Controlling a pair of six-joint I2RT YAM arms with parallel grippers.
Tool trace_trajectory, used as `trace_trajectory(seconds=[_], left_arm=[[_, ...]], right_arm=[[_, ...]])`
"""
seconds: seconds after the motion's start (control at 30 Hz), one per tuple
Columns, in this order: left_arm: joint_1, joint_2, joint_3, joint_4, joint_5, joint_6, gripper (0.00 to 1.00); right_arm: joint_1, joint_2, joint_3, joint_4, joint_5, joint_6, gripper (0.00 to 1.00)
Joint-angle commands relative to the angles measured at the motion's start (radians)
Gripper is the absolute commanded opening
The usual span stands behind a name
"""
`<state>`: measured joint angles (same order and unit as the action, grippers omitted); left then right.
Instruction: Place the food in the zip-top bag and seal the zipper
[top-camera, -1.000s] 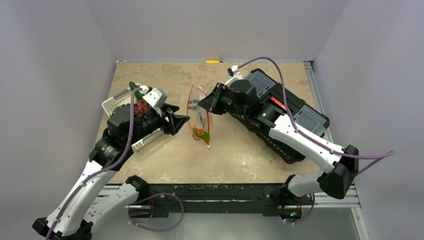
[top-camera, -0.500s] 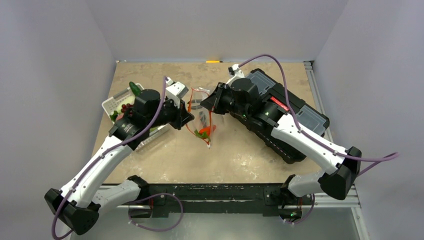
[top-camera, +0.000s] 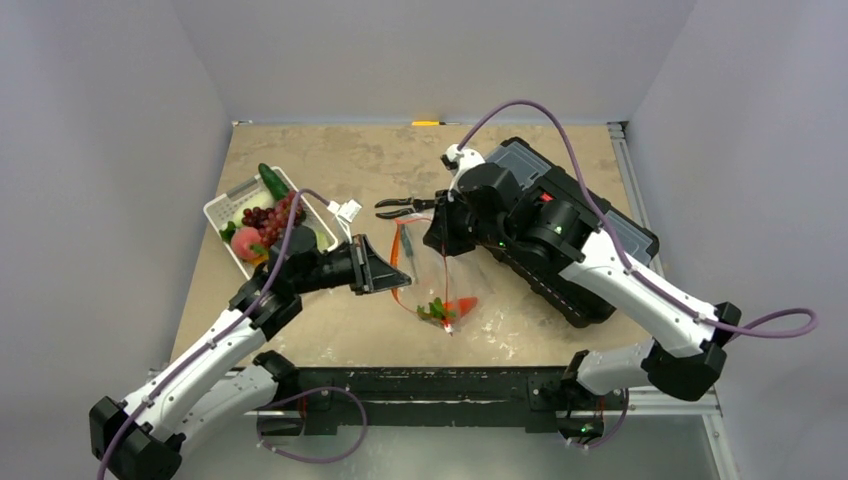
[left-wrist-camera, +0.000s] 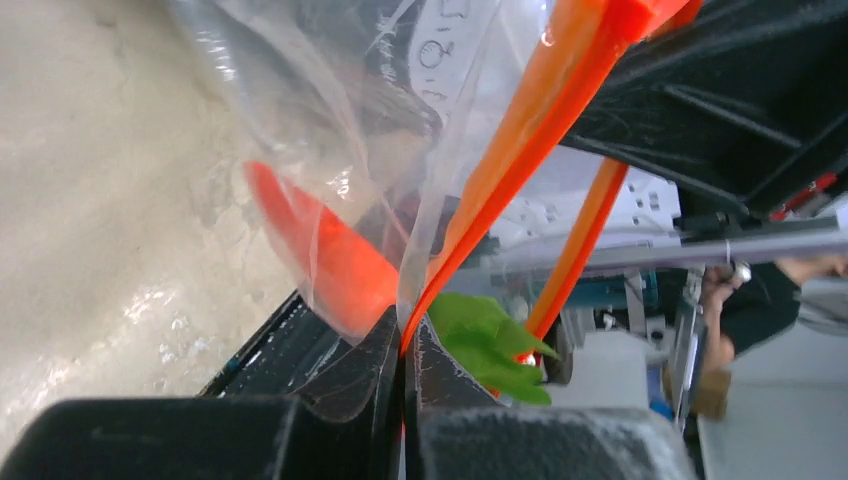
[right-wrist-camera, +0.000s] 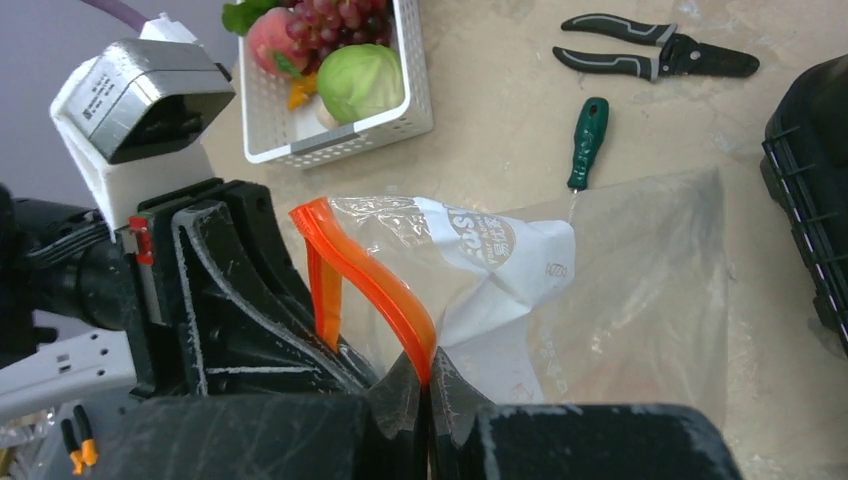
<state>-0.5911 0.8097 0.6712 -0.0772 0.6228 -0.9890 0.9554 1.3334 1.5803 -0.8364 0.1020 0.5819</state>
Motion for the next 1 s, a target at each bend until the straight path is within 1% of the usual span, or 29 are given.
trace_trajectory(seconds=[0.0,0.03,0.07,0.1,0.17,0.27,0.3,0.37,0.43,0.53,0.57,0.63,0.7,0.77,0.83,0.9,0.97], left_arm=[[-0.005,-0.064,0.014,-0.171,-0.265,-0.061,0.0],[-0.005,-0.064,0.024,-0.294,-0.367,-0.048,0.0],[0.0,-0.061,0.019,-0.383,-0.451,-0.057,0.0],[0.004,-0.057,0.004,-0.406,-0.475,-0.056,0.0],[0.005,-0.049,-0.03,-0.375,-0.472,-0.081,0.0],[0.001,-0.046,-0.039,-0.312,-0.392,-0.1,0.0],[0.001,-0.052,-0.023,-0.298,-0.345,-0.097,0.0],[-0.005,-0.091,0.029,-0.335,-0.327,-0.083,0.0],[-0.007,-0.16,0.05,-0.362,-0.365,-0.071,0.0],[-0.006,-0.233,0.027,-0.426,-0.516,-0.048,0.0],[-0.006,-0.237,0.002,-0.44,-0.544,-0.049,0.0],[-0.003,-0.206,-0.072,-0.408,-0.521,-0.045,0.0],[0.004,-0.124,-0.096,-0.353,-0.402,-0.052,0.0],[0.004,-0.075,-0.069,-0.31,-0.284,-0.056,0.0],[-0.004,-0.089,-0.028,-0.273,-0.2,-0.082,0.0],[-0.01,-0.149,0.03,-0.283,-0.193,-0.076,0.0],[-0.01,-0.212,0.108,-0.401,-0.293,-0.023,0.0]], right_arm=[[-0.03,0.121,-0.058,0.137,-0.031,-0.073,0.0],[-0.04,0.181,-0.039,0.155,-0.019,-0.088,0.0],[-0.044,0.244,-0.013,0.157,0.004,-0.104,0.0],[-0.046,0.306,0.022,0.152,0.024,-0.118,0.0],[-0.048,0.406,0.084,0.131,0.021,-0.148,0.0],[-0.049,0.499,0.164,0.087,-0.001,-0.178,0.0],[-0.049,0.509,0.188,0.065,0.002,-0.184,0.0],[-0.049,0.498,0.223,0.026,0.008,-0.193,0.0],[-0.049,0.452,0.238,-0.007,0.008,-0.196,0.0],[-0.049,0.349,0.188,0.001,0.036,-0.194,0.0],[-0.049,0.324,0.162,0.02,0.005,-0.187,0.0],[-0.05,0.295,0.1,0.055,-0.002,-0.171,0.0],[-0.05,0.313,0.057,0.065,0.013,-0.161,0.0],[-0.051,0.348,0.04,0.067,0.017,-0.159,0.0],[-0.052,0.385,0.044,0.068,0.021,-0.165,0.0],[-0.052,0.42,0.095,0.038,0.029,-0.172,0.0],[-0.052,0.426,0.151,0.008,0.036,-0.18,0.0]])
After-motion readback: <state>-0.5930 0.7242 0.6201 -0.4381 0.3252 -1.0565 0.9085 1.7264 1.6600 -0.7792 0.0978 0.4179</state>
